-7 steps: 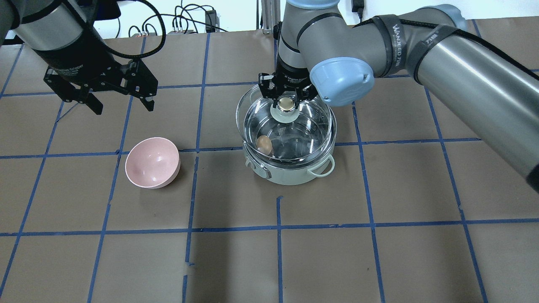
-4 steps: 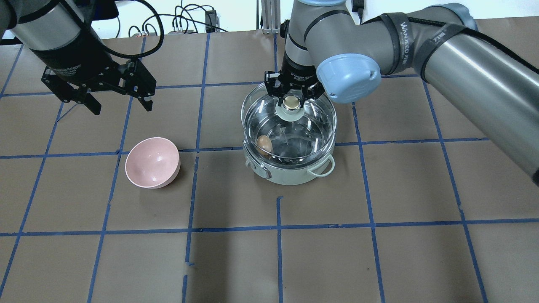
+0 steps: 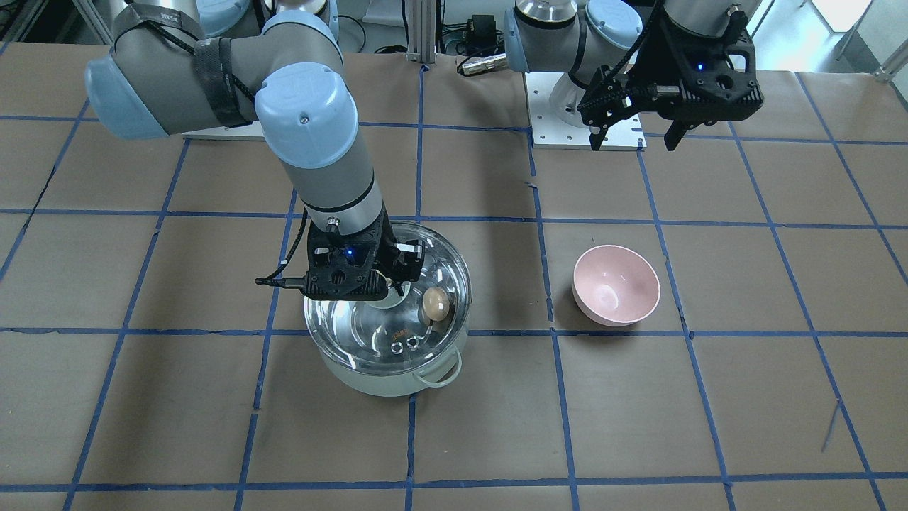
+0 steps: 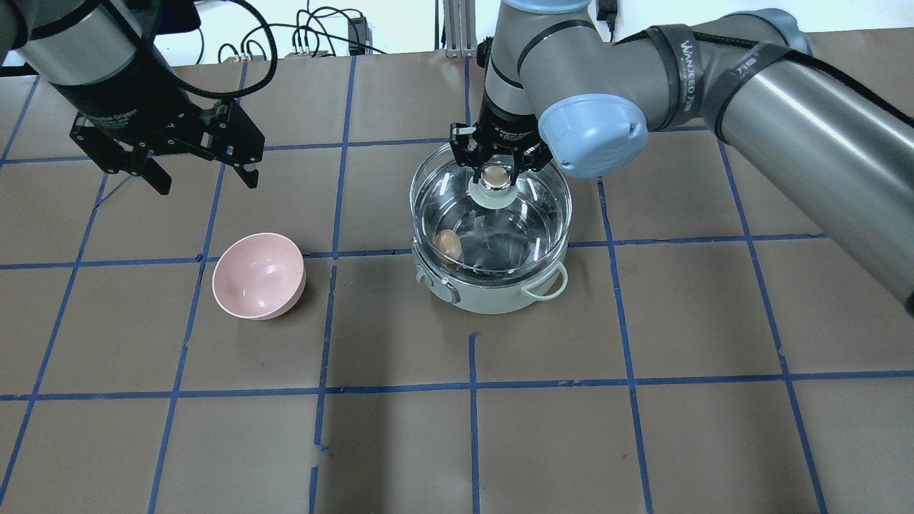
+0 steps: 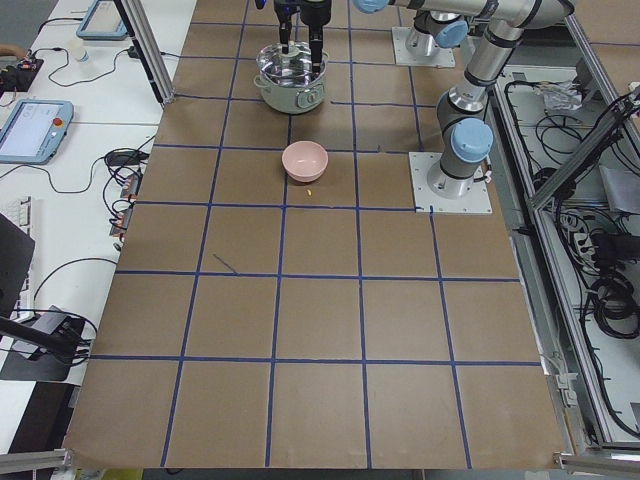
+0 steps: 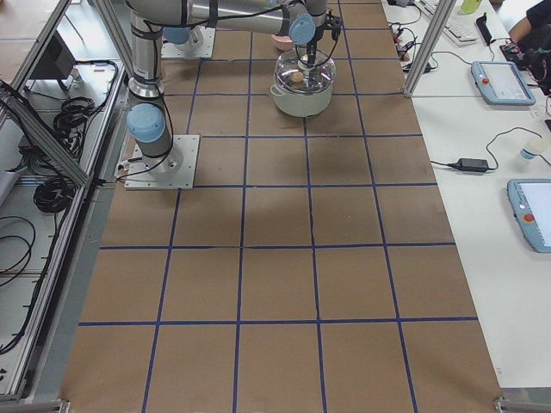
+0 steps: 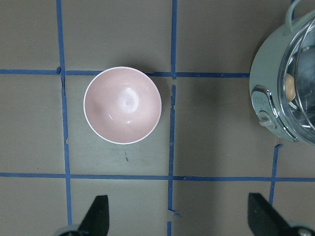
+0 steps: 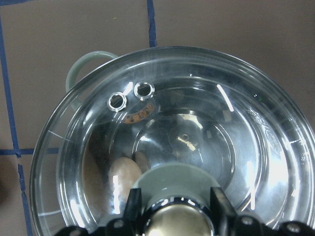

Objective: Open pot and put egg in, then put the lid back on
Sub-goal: 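Lower the glass lid onto the pot rim with the right gripper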

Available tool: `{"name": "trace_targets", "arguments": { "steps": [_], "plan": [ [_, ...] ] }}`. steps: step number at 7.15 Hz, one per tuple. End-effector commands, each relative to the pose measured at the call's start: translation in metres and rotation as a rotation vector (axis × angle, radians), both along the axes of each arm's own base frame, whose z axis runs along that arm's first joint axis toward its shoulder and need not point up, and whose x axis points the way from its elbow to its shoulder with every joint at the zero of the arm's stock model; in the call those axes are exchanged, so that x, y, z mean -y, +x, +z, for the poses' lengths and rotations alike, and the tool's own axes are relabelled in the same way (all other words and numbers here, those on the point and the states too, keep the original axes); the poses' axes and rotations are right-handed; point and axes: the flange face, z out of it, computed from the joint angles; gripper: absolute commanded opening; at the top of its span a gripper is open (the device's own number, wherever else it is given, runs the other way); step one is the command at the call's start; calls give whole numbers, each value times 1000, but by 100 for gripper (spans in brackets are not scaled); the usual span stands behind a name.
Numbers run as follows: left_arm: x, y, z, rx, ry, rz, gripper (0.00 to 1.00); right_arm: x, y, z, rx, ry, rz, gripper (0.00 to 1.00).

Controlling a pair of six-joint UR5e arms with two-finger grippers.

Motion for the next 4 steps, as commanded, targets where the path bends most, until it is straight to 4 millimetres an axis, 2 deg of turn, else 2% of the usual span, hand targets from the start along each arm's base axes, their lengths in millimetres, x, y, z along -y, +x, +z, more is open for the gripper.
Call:
{"name": "trace_targets", "arguments": {
  "steps": [1,4],
  "plan": [
    [0,1,1,0,-3,3,100,0,0,-1,2,4,-2,10],
    [0,0,0,-14,-2,3,100,-2,-1,-5,-7,4,9,10]
  ]
}}
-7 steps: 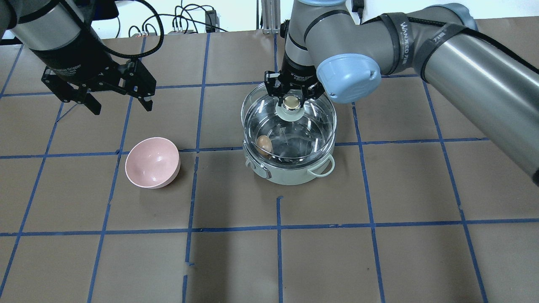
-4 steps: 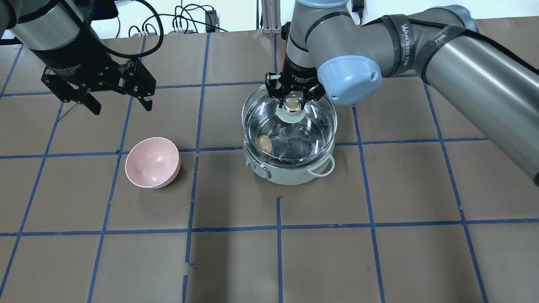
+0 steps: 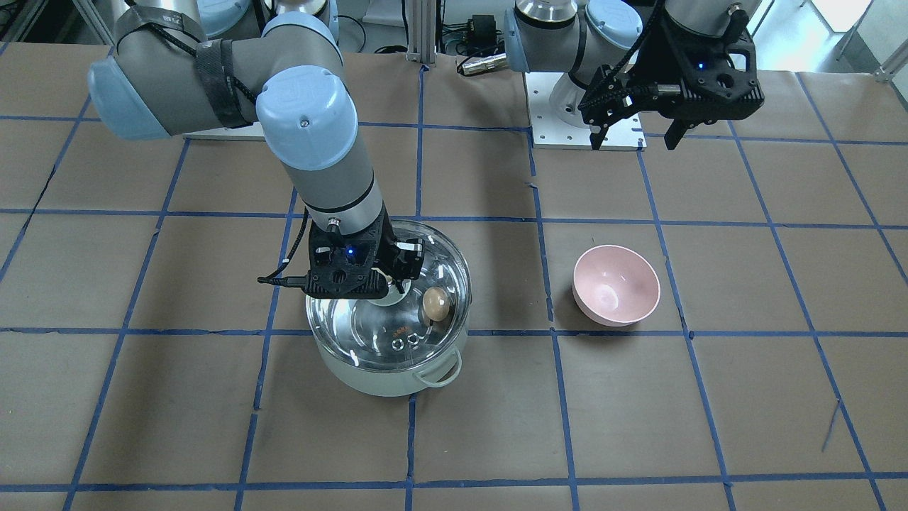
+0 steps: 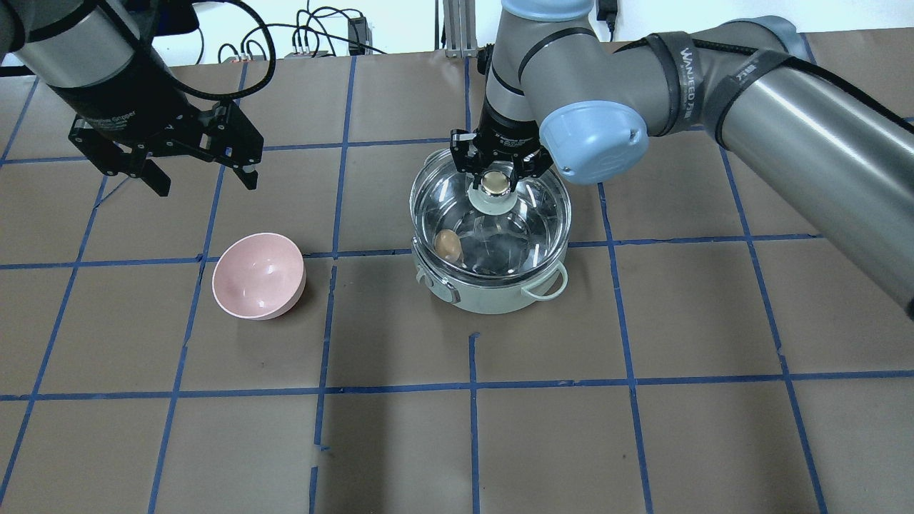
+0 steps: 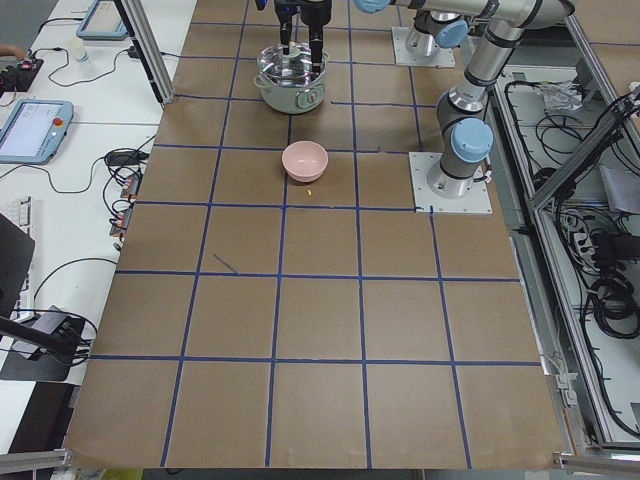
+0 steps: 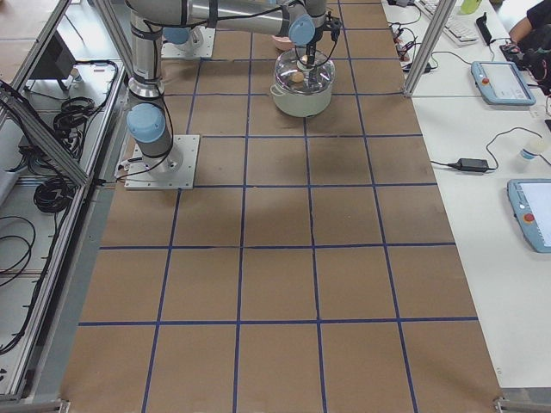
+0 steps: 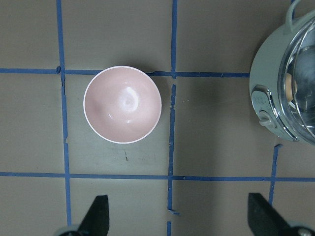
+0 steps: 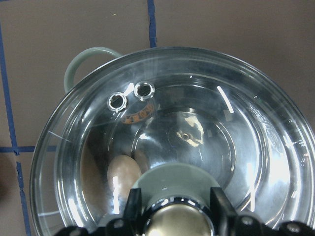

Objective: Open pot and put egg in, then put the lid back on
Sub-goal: 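Lower the glass lid onto the pot rim with the right gripper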

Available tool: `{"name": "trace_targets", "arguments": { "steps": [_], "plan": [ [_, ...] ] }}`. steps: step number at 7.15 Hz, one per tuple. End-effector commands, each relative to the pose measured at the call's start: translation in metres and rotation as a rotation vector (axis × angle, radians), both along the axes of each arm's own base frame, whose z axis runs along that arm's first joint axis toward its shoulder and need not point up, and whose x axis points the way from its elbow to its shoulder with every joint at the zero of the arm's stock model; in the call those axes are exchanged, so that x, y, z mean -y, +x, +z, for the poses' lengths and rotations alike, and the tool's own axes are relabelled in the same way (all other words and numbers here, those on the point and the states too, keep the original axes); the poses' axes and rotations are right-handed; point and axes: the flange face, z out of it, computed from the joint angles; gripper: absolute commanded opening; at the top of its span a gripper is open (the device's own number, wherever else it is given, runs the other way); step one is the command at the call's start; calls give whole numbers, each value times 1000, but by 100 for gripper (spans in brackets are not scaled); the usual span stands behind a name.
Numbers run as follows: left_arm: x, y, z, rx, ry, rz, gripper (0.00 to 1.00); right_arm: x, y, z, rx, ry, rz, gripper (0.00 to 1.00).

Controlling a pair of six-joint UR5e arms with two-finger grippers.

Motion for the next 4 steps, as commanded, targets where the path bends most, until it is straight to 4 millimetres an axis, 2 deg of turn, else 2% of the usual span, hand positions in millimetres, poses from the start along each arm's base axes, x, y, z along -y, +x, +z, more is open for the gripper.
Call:
{"name": "trace_targets", "arguments": {
  "steps": [1,4],
  "plan": [
    [0,-1,0,-13,-1,0,100,0,-1,-2,-8,-3,2,13],
    [0,-1,0,-13,-1,0,100,3,-3,2,-29,-40,-4,46]
  ]
}}
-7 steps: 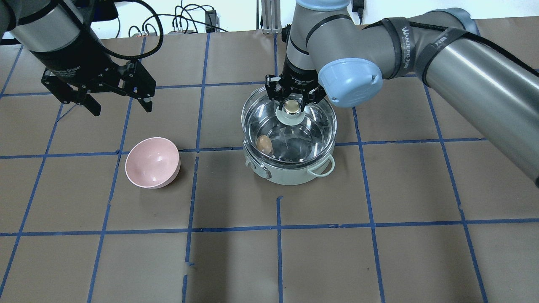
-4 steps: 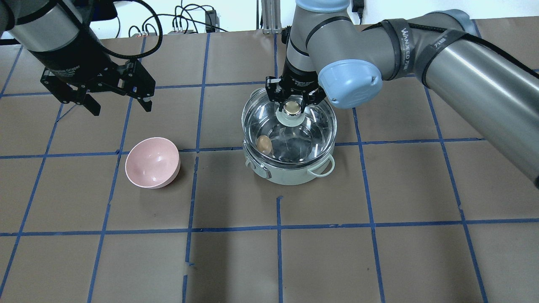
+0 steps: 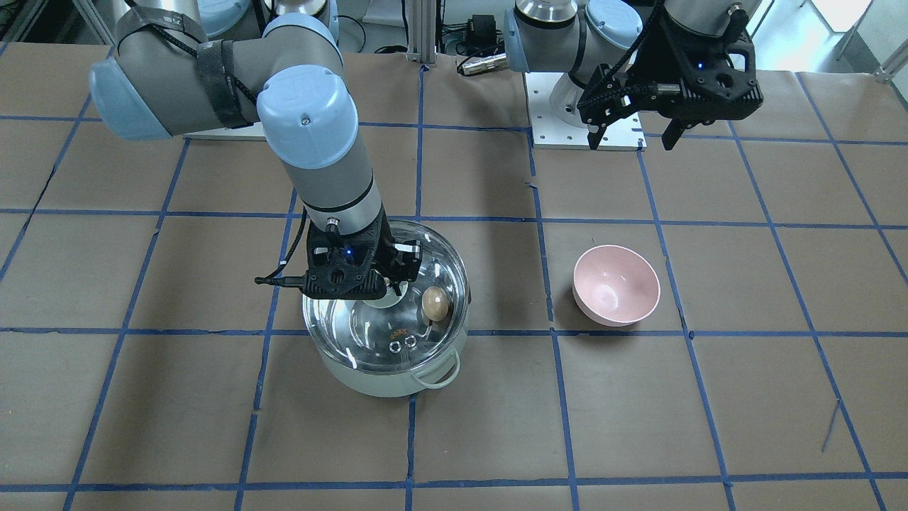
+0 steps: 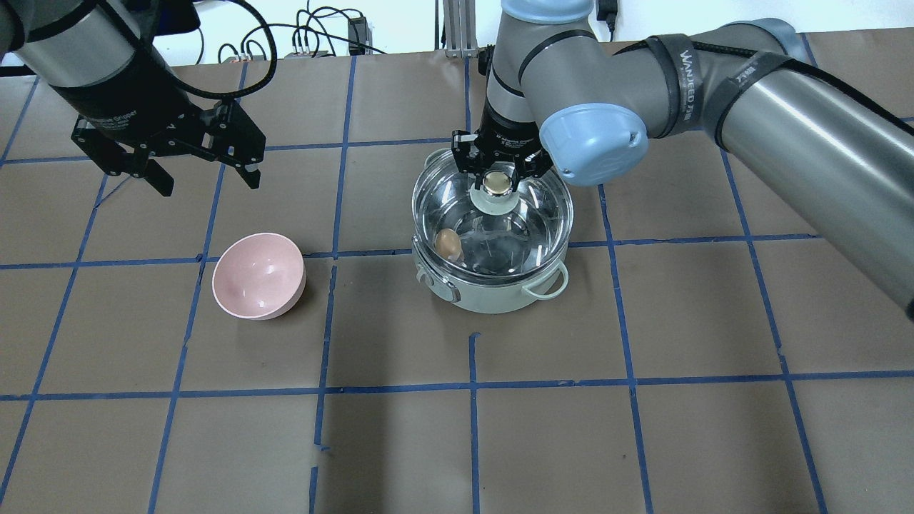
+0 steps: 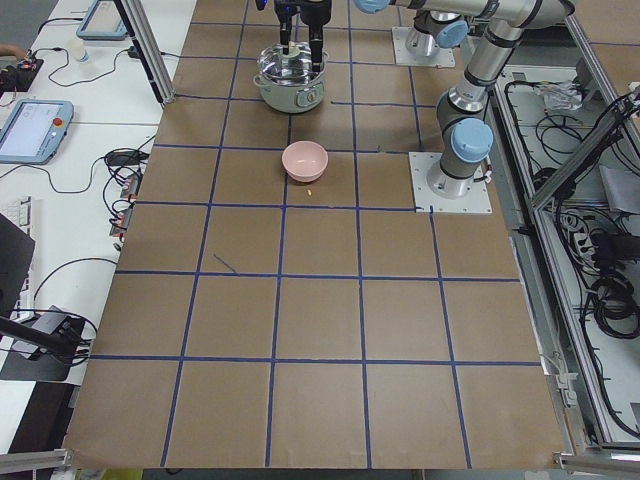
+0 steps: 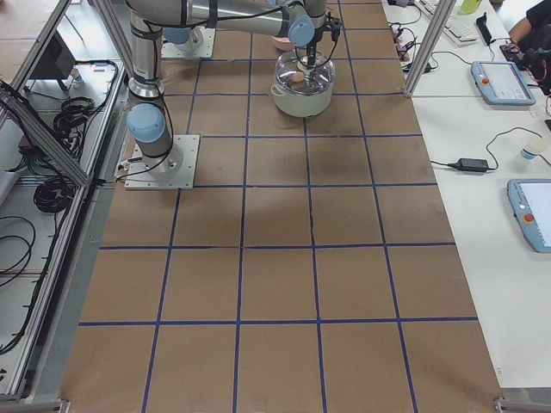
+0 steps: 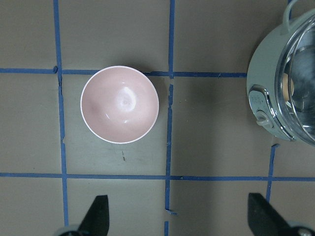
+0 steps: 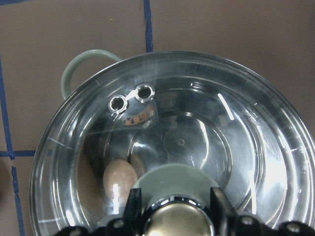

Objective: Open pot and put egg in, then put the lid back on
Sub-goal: 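Lower the glass lid onto the pot rim with the right gripper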

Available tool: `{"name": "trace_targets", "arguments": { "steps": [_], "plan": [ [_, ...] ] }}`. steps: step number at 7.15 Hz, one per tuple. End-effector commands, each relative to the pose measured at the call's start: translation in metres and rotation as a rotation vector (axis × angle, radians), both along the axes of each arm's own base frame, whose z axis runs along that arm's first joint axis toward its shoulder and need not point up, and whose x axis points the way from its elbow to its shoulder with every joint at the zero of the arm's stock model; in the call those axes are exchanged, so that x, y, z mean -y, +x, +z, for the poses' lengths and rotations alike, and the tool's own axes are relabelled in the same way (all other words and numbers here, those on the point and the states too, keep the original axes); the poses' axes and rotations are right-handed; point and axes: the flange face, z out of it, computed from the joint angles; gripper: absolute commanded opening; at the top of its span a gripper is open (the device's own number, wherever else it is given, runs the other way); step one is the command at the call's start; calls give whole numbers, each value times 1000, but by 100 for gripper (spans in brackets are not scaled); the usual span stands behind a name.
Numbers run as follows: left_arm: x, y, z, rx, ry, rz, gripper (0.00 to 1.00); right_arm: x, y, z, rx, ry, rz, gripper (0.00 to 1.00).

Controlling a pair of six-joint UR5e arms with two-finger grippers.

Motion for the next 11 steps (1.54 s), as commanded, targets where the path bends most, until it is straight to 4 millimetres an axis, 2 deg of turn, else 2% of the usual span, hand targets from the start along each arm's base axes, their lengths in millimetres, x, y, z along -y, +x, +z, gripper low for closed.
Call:
{"name": "trace_targets", "arguments": {
  "steps": [1,4,6,9,11],
  "plan": [
    [0,0,0,0,0,1,100,1,-2,2,-14,-18,-4,54],
    [0,-1,0,-1,0,-1,100,-1,-2,5,-13,-18,-10,62],
    [0,-1,0,-1,0,-1,100,-1,-2,4,-13,-16,-14,64],
    [0,0,0,-3,0,1,100,-9,2,-10,-13,-9,-12,60],
    [0,0,0,-4,0,1,100,-11,3,-2,-5,-33,-21,60]
  ]
}}
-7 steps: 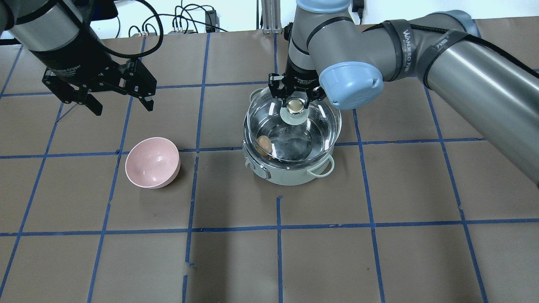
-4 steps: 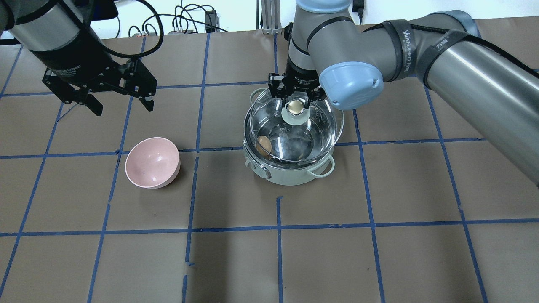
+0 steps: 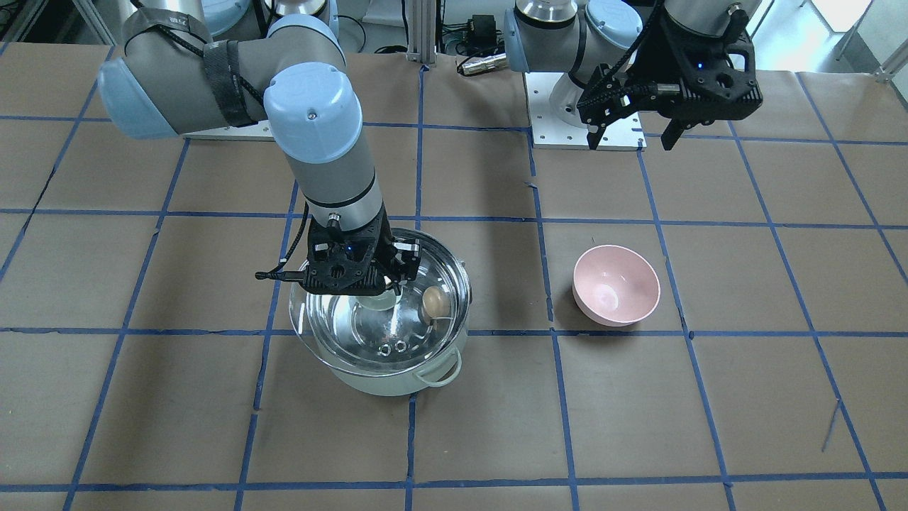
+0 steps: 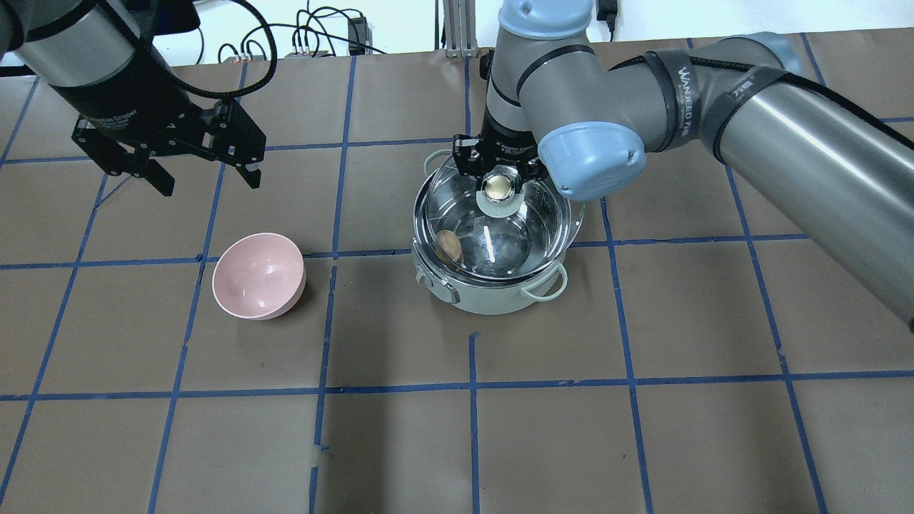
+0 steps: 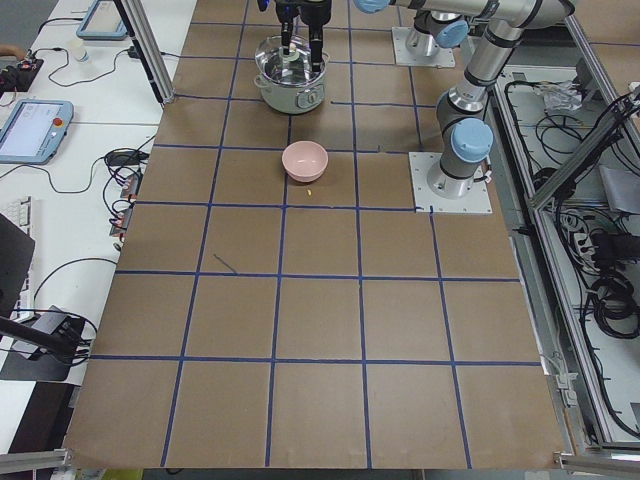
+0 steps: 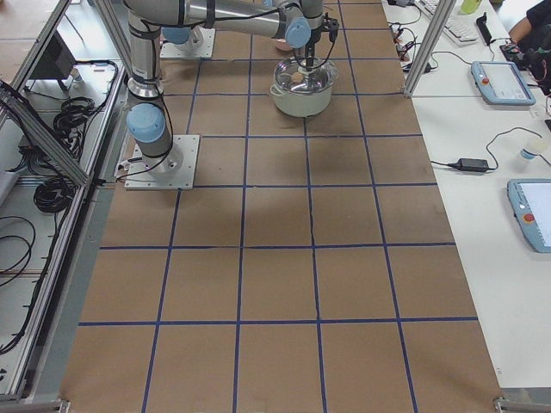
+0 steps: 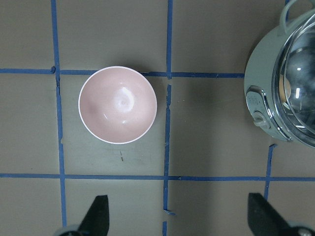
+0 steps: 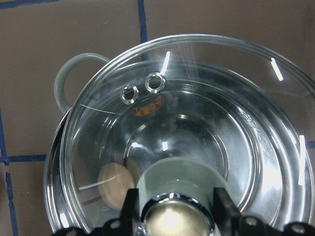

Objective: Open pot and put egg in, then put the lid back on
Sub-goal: 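Lower the glass lid onto the pot rim with the right gripper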

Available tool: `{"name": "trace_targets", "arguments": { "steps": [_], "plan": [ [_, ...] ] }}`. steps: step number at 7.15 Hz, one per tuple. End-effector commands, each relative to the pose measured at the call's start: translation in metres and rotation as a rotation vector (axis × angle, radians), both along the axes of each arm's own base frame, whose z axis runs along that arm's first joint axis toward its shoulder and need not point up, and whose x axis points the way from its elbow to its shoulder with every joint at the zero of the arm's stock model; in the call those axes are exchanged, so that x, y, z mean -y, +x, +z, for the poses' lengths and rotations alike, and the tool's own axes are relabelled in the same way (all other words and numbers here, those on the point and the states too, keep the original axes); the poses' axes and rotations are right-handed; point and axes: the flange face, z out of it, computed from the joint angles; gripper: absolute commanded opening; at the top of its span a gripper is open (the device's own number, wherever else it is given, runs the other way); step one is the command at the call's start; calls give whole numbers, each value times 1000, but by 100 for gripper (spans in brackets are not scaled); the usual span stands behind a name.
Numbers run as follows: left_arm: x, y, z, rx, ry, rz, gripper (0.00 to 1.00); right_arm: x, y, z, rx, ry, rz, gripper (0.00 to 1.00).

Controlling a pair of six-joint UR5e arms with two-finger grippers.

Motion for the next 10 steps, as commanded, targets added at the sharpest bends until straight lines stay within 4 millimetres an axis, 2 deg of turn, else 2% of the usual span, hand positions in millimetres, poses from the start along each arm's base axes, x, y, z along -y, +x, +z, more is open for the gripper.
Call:
{"name": "trace_targets", "arguments": {
  "steps": [1,5,7,10],
  "plan": [
    [0,0,0,-1,0,0,100,-3,4,3,5,-11,-10,60],
    [0,1,1,-1,-2,2,100,-11,16,8,11,-13,-25,60],
    [0,1,1,-1,-2,2,100,-10,15,14,14,-30,-8,60],
    [0,0,1,-2,-2,2,100,-1,2,17,8,-41,6,60]
  ]
}}
